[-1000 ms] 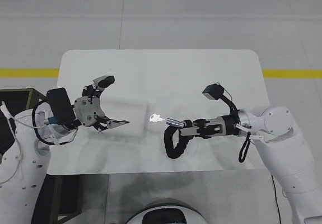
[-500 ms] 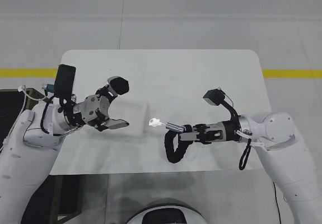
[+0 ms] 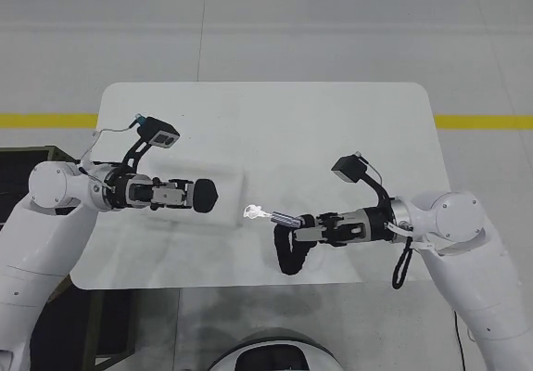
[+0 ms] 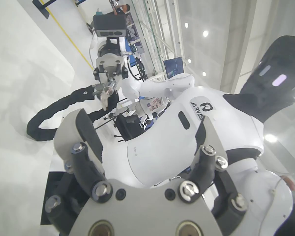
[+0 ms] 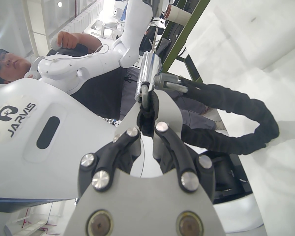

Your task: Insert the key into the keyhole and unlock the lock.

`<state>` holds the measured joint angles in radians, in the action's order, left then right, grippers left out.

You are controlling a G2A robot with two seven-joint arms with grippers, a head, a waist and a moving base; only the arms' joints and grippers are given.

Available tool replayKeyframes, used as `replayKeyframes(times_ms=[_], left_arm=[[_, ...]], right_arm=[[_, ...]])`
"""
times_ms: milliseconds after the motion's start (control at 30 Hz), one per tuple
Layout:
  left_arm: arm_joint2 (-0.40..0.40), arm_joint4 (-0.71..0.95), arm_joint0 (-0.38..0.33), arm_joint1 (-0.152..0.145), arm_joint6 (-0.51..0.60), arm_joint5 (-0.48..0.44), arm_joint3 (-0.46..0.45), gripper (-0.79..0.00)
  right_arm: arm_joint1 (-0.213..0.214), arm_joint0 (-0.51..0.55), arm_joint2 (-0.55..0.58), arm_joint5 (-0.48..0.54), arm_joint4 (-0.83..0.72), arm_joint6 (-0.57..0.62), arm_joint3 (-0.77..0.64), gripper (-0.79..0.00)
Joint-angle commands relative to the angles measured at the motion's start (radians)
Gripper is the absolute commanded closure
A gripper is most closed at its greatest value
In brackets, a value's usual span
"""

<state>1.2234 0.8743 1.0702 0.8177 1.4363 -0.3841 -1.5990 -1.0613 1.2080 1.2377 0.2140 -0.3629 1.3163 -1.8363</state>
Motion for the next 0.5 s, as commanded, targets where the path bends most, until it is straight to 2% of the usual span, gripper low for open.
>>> replayKeyframes(times_ms=[0,33,67,200,233,300,367,400,467], left_arm=[[-0.034,-0.054,-0.001,0.010,-0.017,-0.017,0.001,-0.486],[-0.050,-0.057,0.001,0.016,-0.021,-0.021,0.006,-0.477],[-0.063,-0.066,-0.001,0.021,-0.023,-0.022,0.007,-0.397],[-0.091,-0.082,-0.004,0.039,-0.033,-0.030,0.018,-0.360],[-0.094,-0.085,-0.005,0.043,-0.032,-0.032,0.019,-0.317],[-0.095,-0.076,-0.003,0.051,-0.040,-0.032,0.023,-0.314],[-0.097,-0.077,-0.004,0.057,-0.034,-0.028,0.023,-0.194],[-0.098,-0.076,-0.003,0.060,-0.030,-0.026,0.023,-0.182],[-0.098,-0.077,-0.003,0.066,-0.028,-0.020,0.024,-0.089]], right_arm=[[-0.002,-0.006,-0.007,-0.001,0.001,-0.003,0.002,0.000],[-0.003,-0.010,-0.012,-0.002,0.002,-0.003,0.004,0.000],[-0.004,-0.014,-0.016,-0.003,0.003,-0.005,0.005,0.000],[-0.007,-0.026,-0.029,-0.007,0.008,-0.007,0.011,0.000],[-0.008,-0.028,-0.031,-0.008,0.009,-0.006,0.012,0.000],[-0.009,-0.032,-0.035,-0.009,0.011,-0.006,0.015,0.000],[-0.011,-0.035,-0.040,-0.011,0.011,-0.005,0.018,0.000],[-0.011,-0.036,-0.041,-0.012,0.013,-0.006,0.019,0.000],[-0.012,-0.038,-0.042,-0.012,0.012,-0.004,0.020,0.000]])
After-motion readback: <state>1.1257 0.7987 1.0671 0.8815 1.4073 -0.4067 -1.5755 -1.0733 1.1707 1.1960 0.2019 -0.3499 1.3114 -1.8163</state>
